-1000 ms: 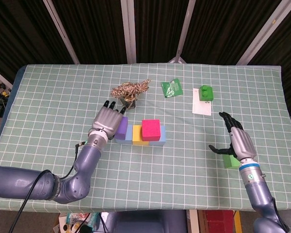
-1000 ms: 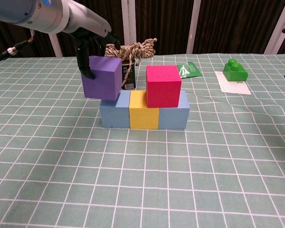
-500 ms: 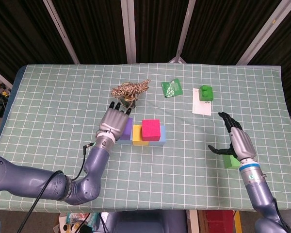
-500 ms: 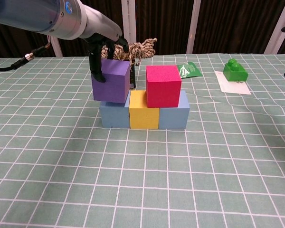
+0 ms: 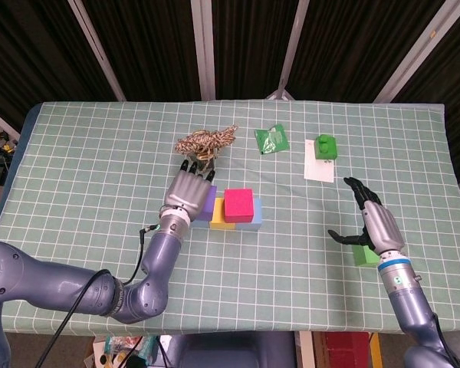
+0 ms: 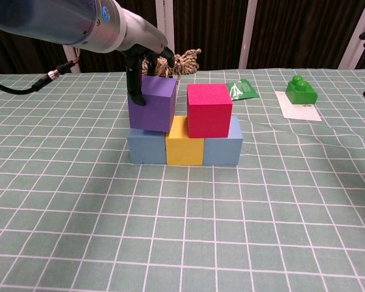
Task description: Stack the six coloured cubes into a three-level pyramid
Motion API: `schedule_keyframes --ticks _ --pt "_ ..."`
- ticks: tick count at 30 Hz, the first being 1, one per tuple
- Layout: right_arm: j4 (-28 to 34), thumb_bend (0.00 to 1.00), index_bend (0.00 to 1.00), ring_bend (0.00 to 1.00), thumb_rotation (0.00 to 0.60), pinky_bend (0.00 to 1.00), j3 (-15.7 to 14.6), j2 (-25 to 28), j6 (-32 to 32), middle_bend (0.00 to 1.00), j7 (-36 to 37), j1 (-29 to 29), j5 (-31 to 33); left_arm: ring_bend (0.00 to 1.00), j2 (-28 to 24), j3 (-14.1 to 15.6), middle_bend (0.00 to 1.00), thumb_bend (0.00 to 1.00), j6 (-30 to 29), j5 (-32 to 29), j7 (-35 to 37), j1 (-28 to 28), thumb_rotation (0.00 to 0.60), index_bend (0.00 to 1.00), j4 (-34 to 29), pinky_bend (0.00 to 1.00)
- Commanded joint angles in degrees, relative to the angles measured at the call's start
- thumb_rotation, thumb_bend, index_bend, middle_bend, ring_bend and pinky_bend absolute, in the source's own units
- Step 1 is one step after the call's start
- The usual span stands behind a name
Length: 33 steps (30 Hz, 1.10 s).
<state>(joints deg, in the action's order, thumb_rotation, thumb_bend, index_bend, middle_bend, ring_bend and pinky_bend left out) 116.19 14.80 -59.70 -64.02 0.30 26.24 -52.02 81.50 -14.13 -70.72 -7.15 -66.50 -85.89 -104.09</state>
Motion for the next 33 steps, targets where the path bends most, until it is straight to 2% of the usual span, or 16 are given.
schedule_keyframes --ticks 1,22,33 --pt "0.08 0.22 0.00 0.00 0.600 0.00 0.05 0.10 0.05 0.00 0.19 -0.05 -0.03 0.00 0.66 -0.48 0.32 0.41 -0.07 -0.37 -0.25 -0.35 0.600 0.00 0.74 0.00" --pt "0.50 0.22 0.00 0.00 0.600 0.00 0.68 1.27 1.09 0.00 2.71 -0.44 -0.25 0.00 6.12 -3.65 0.33 0.41 -5.24 -5.22 -6.28 -4.22 0.600 0.00 4.20 0.00" --pt "0.55 0.22 0.00 0.00 0.600 0.00 0.88 1.70 1.29 0.00 3.57 -0.62 -0.38 0.00 7.59 -4.85 0.33 0.41 -6.87 -5.39 -7.24 -4.03 0.600 0.00 5.56 0.00"
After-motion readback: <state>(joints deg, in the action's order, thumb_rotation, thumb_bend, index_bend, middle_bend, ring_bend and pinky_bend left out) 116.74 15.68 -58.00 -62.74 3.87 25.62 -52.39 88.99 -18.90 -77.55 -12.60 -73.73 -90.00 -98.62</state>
